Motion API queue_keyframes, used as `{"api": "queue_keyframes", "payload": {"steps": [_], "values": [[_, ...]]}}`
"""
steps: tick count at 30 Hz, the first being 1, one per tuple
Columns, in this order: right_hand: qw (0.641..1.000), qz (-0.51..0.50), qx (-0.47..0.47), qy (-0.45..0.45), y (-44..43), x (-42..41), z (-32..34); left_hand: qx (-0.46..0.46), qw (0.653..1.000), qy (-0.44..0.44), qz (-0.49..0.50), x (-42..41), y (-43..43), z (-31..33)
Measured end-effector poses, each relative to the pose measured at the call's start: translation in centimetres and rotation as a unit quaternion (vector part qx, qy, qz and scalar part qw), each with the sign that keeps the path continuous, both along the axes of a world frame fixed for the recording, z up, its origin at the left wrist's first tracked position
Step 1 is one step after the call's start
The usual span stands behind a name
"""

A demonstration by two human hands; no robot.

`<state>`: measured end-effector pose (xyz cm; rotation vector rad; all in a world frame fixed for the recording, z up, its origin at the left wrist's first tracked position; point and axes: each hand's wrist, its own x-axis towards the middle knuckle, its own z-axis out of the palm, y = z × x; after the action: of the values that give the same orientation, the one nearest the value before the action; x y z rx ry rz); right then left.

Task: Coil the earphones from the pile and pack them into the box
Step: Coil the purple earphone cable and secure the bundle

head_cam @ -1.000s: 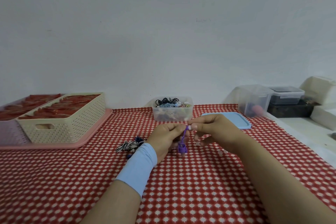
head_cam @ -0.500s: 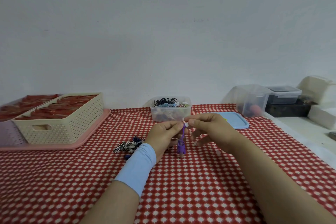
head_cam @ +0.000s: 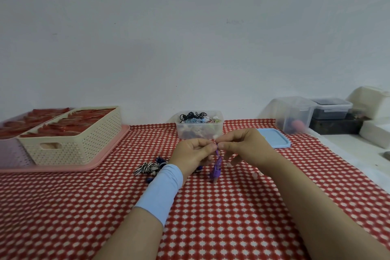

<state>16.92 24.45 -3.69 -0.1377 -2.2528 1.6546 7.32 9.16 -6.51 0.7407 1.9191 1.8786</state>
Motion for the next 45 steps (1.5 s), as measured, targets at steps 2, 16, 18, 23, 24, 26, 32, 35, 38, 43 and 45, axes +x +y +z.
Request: {"api": "queue_keyframes", "payload": {"steps": [2, 16, 18, 23, 24, 26, 32, 35, 38, 43, 45], "values": [[0.999, 0.005, -0.037, -0.012, 0.2, 0.1, 0.1, 0.01, 1.0, -0.001, -0.009, -0.1, 0.0, -0.1], [0.979, 0.09, -0.169, -0.074, 0.5, -0.1, -0.2, 0.069, 0.992, -0.047, -0.098, 0.1, -0.3, -0.1], [0.977, 0.1, -0.174, -0.076, 0.6, 0.0, -0.2, 0.073, 0.991, -0.056, -0.098, 0.1, -0.3, 0.1], [0.982, 0.083, -0.137, -0.102, 0.6, -0.2, -0.2, 0.048, 0.993, -0.034, -0.104, 0.0, -0.4, -0.2], [0.983, 0.08, -0.131, -0.103, 0.6, -0.3, -0.3, 0.047, 0.993, -0.032, -0.104, 0.0, -0.5, -0.2], [0.984, 0.071, -0.131, -0.093, 0.4, -0.4, -0.4, 0.047, 0.994, -0.034, -0.092, 0.0, -0.5, -0.1], [0.996, -0.006, -0.046, -0.072, 0.5, -0.7, -0.5, 0.09, 0.993, -0.058, -0.05, -0.1, -0.1, 0.2], [0.995, 0.018, 0.03, -0.095, 0.4, -0.3, -0.3, 0.123, 0.989, -0.065, -0.042, 0.1, 0.0, 0.3], [0.991, 0.064, 0.04, -0.107, 0.2, -0.1, 0.0, 0.139, 0.987, -0.062, -0.047, 0.1, 0.1, 0.6], [0.988, 0.069, 0.102, -0.092, 0.5, -0.6, -0.6, 0.174, 0.981, -0.078, -0.048, -0.1, -0.3, 1.1], [0.99, 0.056, 0.09, -0.089, 0.6, -0.7, -0.7, 0.17, 0.982, -0.071, -0.045, -0.2, -0.5, 1.3]]}}
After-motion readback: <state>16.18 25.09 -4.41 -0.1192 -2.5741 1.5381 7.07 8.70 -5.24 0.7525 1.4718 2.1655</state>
